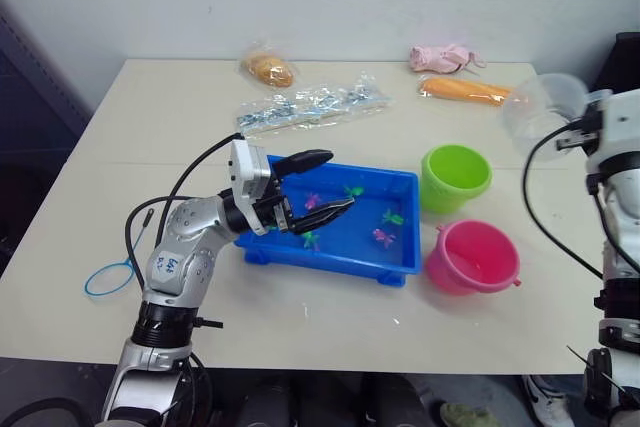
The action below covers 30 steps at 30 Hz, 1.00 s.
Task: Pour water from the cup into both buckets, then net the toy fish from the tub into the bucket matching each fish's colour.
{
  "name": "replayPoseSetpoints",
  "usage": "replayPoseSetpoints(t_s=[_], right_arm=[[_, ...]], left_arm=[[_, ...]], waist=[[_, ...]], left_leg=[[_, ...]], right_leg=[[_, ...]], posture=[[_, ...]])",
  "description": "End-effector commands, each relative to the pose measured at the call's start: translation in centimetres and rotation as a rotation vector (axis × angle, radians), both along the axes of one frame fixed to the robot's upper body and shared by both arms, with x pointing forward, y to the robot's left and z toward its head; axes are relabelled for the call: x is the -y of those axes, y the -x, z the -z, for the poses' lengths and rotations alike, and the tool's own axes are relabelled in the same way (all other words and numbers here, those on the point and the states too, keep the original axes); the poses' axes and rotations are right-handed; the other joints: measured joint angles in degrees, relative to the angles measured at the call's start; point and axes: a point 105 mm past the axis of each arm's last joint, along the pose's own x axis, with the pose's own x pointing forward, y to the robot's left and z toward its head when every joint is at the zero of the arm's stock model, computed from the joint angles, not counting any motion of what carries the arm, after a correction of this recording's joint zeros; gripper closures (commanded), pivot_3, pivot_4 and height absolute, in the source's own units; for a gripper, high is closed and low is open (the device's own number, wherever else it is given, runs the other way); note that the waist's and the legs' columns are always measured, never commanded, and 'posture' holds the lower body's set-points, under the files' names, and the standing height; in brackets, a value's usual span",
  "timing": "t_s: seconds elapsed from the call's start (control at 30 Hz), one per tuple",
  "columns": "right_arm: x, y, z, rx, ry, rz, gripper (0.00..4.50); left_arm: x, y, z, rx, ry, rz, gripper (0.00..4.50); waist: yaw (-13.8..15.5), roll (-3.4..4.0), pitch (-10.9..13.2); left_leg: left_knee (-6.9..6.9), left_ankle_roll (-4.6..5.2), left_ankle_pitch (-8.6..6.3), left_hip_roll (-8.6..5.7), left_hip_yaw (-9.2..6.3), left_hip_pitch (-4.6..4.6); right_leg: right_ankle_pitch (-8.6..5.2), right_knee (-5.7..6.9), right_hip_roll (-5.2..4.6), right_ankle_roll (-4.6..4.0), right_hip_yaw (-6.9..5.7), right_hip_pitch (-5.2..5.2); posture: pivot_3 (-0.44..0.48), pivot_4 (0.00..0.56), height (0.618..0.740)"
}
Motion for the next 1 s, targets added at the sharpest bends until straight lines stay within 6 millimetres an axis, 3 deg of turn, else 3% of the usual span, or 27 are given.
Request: replayPoseSetpoints(t_s=[0.03,0.17,0.33,0.6,0.87,1.0], right_arm=[[1.1,2.7,-0.7,0.045,-0.187,-0.069,4.48],[2.4,4.7,1.2,0.028,-0.371,-0.045,4.48],[2.9,6.3,6.9,-0.072,-0.470,0.012,4.48],[1.3,6.7,12.5,-0.177,-0.513,0.021,4.48],[0.3,5.0,14.3,-0.199,-0.495,-0.007,4.48],[1.3,4.7,14.7,-0.179,-0.479,0.046,4.48]], left_arm=[[0.3,1.8,-0.7,0.028,-0.040,0.137,0.00],[0.3,3.4,-0.3,0.044,-0.122,0.255,0.00],[0.8,4.8,0.1,0.052,-0.182,0.357,0.00],[0.9,4.7,0.4,0.049,-0.190,0.344,0.00],[0.9,4.5,0.6,0.045,-0.190,0.325,0.00],[1.0,4.3,0.5,0.047,-0.187,0.313,0.00]], waist=[[0.1,0.00,0.0],[0.0,0.01,0.0],[-0.2,0.00,0.0],[-0.5,0.07,0.0],[-0.5,0.08,0.0],[-0.4,0.08,0.0]], left_leg=[[0.01,0.00,0.00,0.01,0.02,0.01],[0.03,0.00,-0.01,0.02,0.03,0.01],[0.07,-0.02,-0.03,0.03,0.07,0.10],[0.08,-0.02,-0.03,0.01,0.11,0.13],[0.14,-0.02,-0.03,0.03,0.11,0.13],[0.15,-0.02,-0.03,0.03,0.10,0.13]], right_leg=[[0.00,0.00,0.02,0.00,0.03,0.00],[0.00,0.02,0.05,-0.01,0.05,0.00],[0.01,0.08,0.08,-0.02,0.15,0.03],[0.01,0.15,0.08,-0.02,0.22,0.00],[0.01,0.19,0.07,-0.02,0.24,0.00],[0.01,0.20,0.06,-0.02,0.22,0.00]], posture=[[0.000,0.150,0.740],[0.000,0.150,0.740],[0.000,0.150,0.740],[0.000,0.150,0.740],[0.000,0.150,0.740],[0.000,0.150,0.740]])
